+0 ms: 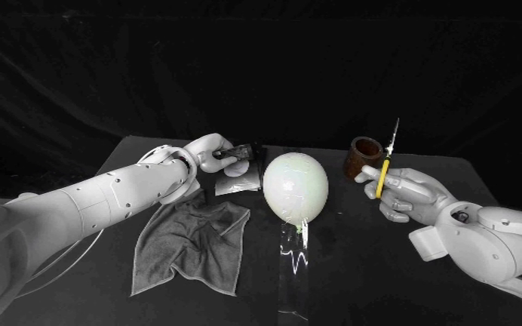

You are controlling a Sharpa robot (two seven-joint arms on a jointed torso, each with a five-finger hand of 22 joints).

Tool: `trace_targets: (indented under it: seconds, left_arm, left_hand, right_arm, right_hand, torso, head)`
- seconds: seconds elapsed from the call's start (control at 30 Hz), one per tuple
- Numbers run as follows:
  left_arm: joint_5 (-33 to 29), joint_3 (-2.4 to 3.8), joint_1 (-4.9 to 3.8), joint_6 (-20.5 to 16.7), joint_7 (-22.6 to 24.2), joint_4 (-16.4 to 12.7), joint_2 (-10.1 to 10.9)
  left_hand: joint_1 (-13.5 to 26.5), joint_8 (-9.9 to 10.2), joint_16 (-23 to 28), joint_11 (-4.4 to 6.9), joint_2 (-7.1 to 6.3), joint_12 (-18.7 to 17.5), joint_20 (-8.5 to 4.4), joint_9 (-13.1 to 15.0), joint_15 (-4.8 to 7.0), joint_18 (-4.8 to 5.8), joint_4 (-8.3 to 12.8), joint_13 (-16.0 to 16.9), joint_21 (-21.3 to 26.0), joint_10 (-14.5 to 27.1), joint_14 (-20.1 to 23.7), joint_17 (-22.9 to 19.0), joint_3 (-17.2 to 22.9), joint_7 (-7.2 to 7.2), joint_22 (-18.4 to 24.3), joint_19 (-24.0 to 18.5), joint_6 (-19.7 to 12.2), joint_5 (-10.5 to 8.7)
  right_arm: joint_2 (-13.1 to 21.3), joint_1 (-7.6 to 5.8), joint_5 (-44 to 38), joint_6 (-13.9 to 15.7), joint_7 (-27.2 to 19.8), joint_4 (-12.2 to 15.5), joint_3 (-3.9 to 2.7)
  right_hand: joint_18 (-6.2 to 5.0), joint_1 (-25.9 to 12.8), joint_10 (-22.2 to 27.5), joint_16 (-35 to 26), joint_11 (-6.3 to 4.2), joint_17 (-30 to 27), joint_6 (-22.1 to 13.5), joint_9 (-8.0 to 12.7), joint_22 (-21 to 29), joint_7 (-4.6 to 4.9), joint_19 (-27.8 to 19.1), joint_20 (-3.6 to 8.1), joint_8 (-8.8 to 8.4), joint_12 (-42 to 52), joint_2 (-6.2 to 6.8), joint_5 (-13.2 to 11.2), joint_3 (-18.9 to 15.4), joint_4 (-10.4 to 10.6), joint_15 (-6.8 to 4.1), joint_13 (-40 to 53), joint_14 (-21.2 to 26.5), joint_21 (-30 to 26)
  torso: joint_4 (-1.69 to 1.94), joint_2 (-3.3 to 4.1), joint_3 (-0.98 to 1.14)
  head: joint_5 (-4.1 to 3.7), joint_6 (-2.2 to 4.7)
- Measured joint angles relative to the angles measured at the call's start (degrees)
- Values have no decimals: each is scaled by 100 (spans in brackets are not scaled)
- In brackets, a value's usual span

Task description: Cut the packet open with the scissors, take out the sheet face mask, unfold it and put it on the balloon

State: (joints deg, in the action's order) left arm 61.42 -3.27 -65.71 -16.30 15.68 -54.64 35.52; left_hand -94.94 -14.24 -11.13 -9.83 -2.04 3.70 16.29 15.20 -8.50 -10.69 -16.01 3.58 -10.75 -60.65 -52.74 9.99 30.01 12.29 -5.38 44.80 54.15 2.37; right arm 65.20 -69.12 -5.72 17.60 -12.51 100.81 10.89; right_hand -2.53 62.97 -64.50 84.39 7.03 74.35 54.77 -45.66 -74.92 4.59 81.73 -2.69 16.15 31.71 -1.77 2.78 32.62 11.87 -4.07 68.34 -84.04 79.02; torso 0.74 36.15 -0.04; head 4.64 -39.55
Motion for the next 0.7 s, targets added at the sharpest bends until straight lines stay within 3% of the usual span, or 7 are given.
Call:
trace_targets:
  seconds: [0.2, 0.37, 0.53, 0.7]
  left_arm:
    - [-244, 55, -162, -226, 220, -198, 82]
    - [-675, 95, -322, -333, 350, -485, 219]
    - [-1463, 138, -536, -439, 439, -987, 475]
    - [-2523, 148, -633, -532, 502, -1595, 707]
  left_hand:
    - [151, -45, 0, 0, -142, 0, 0, 39, 0, 0, 85, 0, 0, 0, 0, 4, 301, 0, 21, 17, 0, 20]
    - [243, -55, 27, 0, -165, 0, -1, 74, 0, 0, 141, 1, 0, 0, 0, 5, 417, 0, 29, 17, 0, 20]
    - [291, -82, 27, 20, -181, 0, -1, 74, 0, 0, 205, 1, 0, -20, 0, 12, 482, 0, 36, 17, 0, 20]
    - [380, -104, 27, 15, -211, 0, 33, 86, 0, 0, 237, 1, 38, -26, 0, 20, 562, 0, 55, -20, 0, 20]
  right_arm:
    - [-79, -71, -43, 2, -1, -145, -4]
    - [-157, -130, -72, 4, -8, -241, -6]
    - [-230, -215, -87, 30, -17, -312, -7]
    - [-295, -284, -55, 128, -43, -344, -12]
  right_hand:
    - [0, 0, 0, -11, 0, 3, 0, 1, -2, 0, 0, 0, 0, 1, 0, 0, 0, 0, 0, 0, 0, -3]
    - [0, 1, 0, 5, 0, 6, 0, 10, -3, 0, 0, 0, 0, 1, 0, 0, 0, 0, 0, 0, 0, -3]
    - [0, 17, 0, 39, 0, 54, -4, 132, -3, 4, 0, 0, -209, 1, -13, 0, 13, -122, 11, -1, 11, 50]
    - [1, 222, 0, 87, 0, 59, -67, 249, -3, 67, 98, -28, -366, 1, 26, 0, 62, -364, 39, 140, 2, 164]
  torso:
    - [-1, -5, -1]
    - [-1, -15, 7]
    - [-2, -36, 14]
    - [-7, -62, 18]
  head:
    - [-4, 82]
    - [-24, 154]
    - [-72, 226]
    - [-146, 289]
